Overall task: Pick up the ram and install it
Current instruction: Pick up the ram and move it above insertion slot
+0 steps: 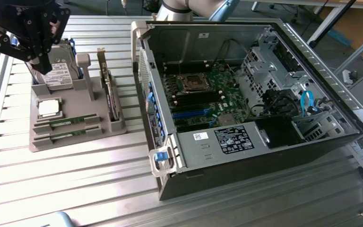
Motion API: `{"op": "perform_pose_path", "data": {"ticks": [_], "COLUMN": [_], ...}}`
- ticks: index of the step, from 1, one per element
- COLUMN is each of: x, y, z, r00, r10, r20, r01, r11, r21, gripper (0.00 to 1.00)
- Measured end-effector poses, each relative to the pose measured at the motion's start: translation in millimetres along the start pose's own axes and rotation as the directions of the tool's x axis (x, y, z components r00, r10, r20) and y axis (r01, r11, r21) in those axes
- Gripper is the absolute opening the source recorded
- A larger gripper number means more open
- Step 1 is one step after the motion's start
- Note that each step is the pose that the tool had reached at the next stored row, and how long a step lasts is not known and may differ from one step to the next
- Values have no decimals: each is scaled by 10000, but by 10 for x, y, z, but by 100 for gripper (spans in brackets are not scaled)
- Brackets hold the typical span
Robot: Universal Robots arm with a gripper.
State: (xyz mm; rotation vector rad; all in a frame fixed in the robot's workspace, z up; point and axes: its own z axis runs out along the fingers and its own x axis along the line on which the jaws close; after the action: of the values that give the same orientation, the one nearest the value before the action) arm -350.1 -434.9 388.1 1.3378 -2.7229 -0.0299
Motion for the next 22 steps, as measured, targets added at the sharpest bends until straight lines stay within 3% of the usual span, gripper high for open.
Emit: {"op": "perform_pose_path", "data": {"ticks": [5,9,12,19,22], "x": [0,0,0,0,0], "y": [0,0,0,0,0], "z": [1,2,3,5,5], "r00": [9966,9890,9788,9450,9431], "r10": [-819,-1478,-2043,-3259,-3313], "r20": [-57,-106,-153,-262,-268], "r01": [820,1480,2045,3265,3320], "r11": [9966,9889,9787,9449,9429], "r21": [71,124,167,253,257], "gripper": [11,11,11,11,11]}}
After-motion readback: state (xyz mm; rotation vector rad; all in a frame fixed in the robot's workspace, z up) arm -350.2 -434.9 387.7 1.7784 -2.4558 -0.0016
